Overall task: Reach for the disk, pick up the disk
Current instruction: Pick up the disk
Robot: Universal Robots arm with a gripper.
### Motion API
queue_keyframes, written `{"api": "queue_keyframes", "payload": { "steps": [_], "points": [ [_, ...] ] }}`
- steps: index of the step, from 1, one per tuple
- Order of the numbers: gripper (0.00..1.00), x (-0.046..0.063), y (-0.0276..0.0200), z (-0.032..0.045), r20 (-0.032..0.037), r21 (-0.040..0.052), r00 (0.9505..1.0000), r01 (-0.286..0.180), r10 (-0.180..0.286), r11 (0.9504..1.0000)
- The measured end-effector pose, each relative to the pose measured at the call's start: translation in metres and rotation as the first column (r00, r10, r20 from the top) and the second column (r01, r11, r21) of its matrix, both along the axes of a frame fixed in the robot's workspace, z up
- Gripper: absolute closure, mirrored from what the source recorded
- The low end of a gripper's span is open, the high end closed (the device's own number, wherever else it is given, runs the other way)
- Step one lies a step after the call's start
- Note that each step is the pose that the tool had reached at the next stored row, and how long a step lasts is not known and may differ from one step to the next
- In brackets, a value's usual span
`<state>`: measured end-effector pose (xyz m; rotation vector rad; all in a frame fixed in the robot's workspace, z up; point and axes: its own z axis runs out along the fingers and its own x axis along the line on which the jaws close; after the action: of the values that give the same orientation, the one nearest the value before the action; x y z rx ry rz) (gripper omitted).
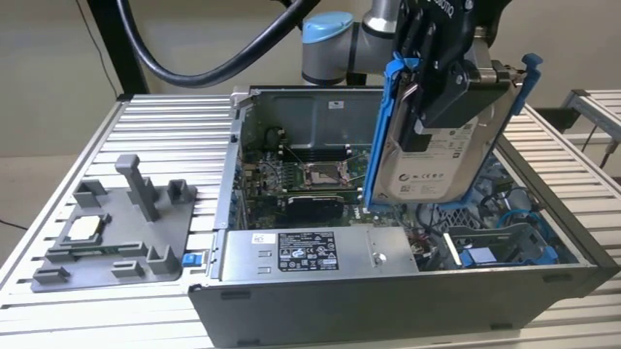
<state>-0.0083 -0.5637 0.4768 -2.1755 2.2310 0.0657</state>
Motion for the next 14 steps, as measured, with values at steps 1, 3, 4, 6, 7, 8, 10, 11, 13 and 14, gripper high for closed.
{"api": "queue_keyframes", "payload": {
  "steps": [1,3,4,6,7,8,10,11,13,14],
  "points": [
    [1.00,0.0004,0.0000,0.0000,0.0000,0.0000,1.0000,0.000,0.000,1.0000],
    [1.00,0.0009,0.0000,0.0000,0.0000,0.0000,1.0000,0.000,0.000,1.0000],
    [1.00,0.0013,0.0000,0.0000,0.0000,0.0000,1.0000,0.000,0.000,1.0000],
    [1.00,0.0020,0.0000,0.0000,0.0001,-0.0001,1.0000,0.000,0.000,1.0000],
    [1.00,0.0023,-0.0001,0.0000,0.0001,-0.0001,1.0000,0.000,0.000,1.0000],
    [1.00,0.0025,0.0000,0.0000,0.0000,0.0000,1.0000,0.000,0.000,1.0000],
    [1.00,0.0031,-0.0001,0.0000,0.0001,-0.0001,1.0000,0.000,0.000,1.0000],
    [1.00,0.0039,-0.0001,0.0000,0.0001,0.0000,1.0000,0.000,0.000,1.0000],
    [1.00,0.0066,-0.0001,0.0000,0.0000,0.0000,1.0000,0.000,0.000,1.0000],
    [1.00,0.0086,-0.0001,0.0000,0.0000,0.0000,1.0000,0.000,0.000,1.0000]
  ]
}}
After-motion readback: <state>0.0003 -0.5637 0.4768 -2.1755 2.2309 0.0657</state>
